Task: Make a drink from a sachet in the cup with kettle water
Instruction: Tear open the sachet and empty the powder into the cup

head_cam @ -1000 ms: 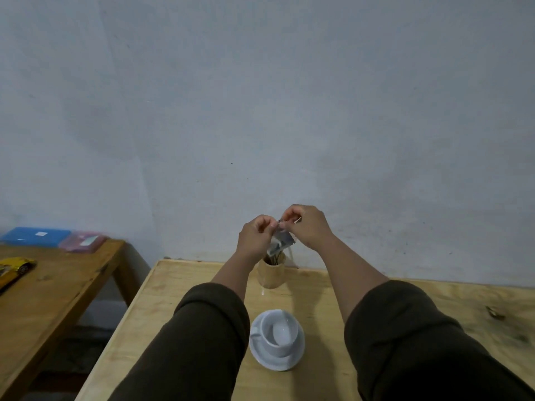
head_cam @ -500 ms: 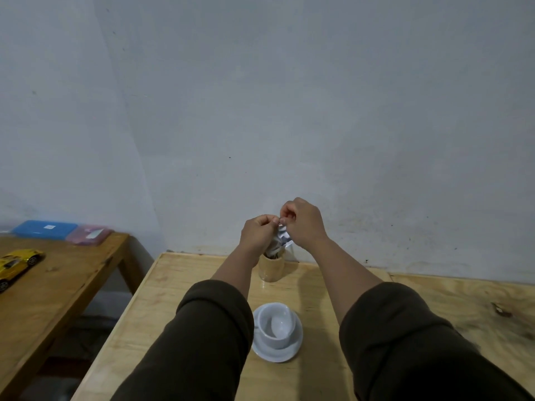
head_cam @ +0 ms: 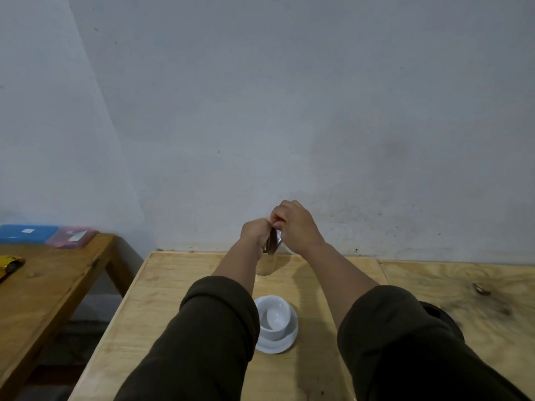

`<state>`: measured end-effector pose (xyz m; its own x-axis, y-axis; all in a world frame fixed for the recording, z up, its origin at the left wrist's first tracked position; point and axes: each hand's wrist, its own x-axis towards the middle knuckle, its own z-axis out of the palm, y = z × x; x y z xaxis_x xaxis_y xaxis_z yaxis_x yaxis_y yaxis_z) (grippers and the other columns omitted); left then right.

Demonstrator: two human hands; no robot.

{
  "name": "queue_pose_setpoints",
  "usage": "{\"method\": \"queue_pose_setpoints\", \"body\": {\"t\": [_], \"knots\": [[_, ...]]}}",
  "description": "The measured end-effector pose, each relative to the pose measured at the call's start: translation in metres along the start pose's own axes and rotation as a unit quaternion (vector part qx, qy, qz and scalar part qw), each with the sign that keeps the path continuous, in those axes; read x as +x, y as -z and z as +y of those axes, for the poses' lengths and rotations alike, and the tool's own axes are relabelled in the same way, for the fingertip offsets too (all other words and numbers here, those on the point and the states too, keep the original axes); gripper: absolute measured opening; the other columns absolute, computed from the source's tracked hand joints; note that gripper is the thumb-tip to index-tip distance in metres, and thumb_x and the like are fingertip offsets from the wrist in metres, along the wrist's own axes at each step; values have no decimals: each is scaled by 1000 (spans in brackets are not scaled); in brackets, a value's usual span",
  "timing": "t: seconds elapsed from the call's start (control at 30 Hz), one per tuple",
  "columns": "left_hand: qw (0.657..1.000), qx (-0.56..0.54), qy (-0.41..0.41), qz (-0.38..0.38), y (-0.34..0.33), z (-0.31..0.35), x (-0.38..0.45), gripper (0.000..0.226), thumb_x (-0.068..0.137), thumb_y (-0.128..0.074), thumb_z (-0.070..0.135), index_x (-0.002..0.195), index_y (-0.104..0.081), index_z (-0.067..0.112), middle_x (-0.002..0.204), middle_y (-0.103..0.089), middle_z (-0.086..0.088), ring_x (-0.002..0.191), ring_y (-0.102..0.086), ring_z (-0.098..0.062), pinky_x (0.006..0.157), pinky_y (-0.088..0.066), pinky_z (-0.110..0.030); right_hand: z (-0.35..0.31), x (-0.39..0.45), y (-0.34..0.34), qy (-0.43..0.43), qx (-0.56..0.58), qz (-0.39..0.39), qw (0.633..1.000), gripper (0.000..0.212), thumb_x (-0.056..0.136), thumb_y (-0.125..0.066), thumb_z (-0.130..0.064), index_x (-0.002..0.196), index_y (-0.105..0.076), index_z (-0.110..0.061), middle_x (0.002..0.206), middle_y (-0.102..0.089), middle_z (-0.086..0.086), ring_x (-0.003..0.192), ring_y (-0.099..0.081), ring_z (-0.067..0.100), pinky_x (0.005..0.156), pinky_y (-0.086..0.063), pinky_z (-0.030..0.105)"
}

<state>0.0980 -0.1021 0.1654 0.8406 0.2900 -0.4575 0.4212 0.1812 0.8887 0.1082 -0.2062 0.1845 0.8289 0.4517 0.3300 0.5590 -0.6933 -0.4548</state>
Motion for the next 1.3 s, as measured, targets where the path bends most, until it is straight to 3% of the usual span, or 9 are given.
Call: {"method": "queue_pose_setpoints", "body": {"t": [0.27, 0.37, 0.47, 0.57, 0.8, 0.9, 1.0, 1.17, 1.3], "knots": [[997, -71, 16, -37, 1, -12, -1, 9, 83, -53, -7, 80, -59, -1, 66, -55, -12, 54, -54, -20, 39, -49, -18, -1, -14, 2, -30, -12, -44, 998, 11, 83, -61, -2, 90, -68, -1, 100, -63, 13, 91, -43, 18, 76, -28, 20], [997, -56, 35, -47, 0, -24, -1, 13, 80, -50, -9, 72, -55, 0, 59, -50, -11, 39, -53, -17, 33, -41, -14, 1, -26, -3, -37, -18, -62, 997, 10, 83, -60, -1, 89, -67, 0, 99, -63, 14, 99, -49, 26, 72, -26, 18], [996, -62, 55, -17, 4, -35, -2, 13, 78, -49, -9, 74, -56, 1, 56, -49, -14, 33, -52, -21, 38, -42, -19, -3, -42, -12, -19, -32, -98, 995, 7, 80, -59, -1, 81, -66, 0, 95, -64, 16, 90, -47, 24, 74, -33, 24], [997, -62, 52, 3, 10, -47, 0, 14, 76, -52, -6, 64, -58, -1, 55, -50, -16, 48, -50, -24, 53, -44, -31, -7, -54, -22, -14, -27, -106, 994, 10, 84, -58, -3, 79, -65, 0, 94, -64, 16, 85, -43, 19, 74, -30, 21], [996, 10, 81, 29, 25, -80, 2, 36, 83, -47, -5, 47, -48, 1, 30, -48, -12, 46, -47, -25, 54, -40, -34, -1, -78, -38, -49, 16, -148, 988, 5, 79, -63, 3, 77, -65, -1, 91, -66, 12, 71, -44, 10, 65, -34, 12], [991, 61, 109, 44, 30, -99, 9, 24, 80, -59, 7, 57, -61, 0, 45, -59, -12, 56, -57, -28, 73, -54, -37, 6, -89, -49, -97, 27, -158, 982, 11, 82, -63, -2, 74, -61, -9, 89, -57, 3, 81, -48, 15, 72, -38, 24], [975, 180, 113, 68, 31, -116, 16, 29, 81, -67, 28, 90, -71, 0, 80, -71, -14, 79, -67, -29, 90, -58, -37, 12, -101, -61, -161, 66, -171, 970, 20, 84, -59, -4, 72, -56, -19, 90, -55, 0, 85, -53, 18, 73, -39, 25], [934, 339, 87, 71, 32, -118, 8, 31, 84, -63, 31, 101, -69, 5, 87, -68, -9, 97, -69, -22, 77, -51, -26, 16, -116, -80, -237, 115, -174, 949, 17, 86, -54, -5, 75, -55, -18, 81, -59, 4, 69, -51, 13, 59, -39, 21], [895, 437, 71, 55, 29, -117, 9, 26, 88, -53, 21, 104, -68, 7, 100, -70, -7, 102, -67, -20, 75, -48, -24, 19, -120, -92, -223, 119, -177, 951, 12, 86, -51, -2, 84, -57, -11, 82, -62, 4, 76, -55, 17, 68, -41, 23]]}}
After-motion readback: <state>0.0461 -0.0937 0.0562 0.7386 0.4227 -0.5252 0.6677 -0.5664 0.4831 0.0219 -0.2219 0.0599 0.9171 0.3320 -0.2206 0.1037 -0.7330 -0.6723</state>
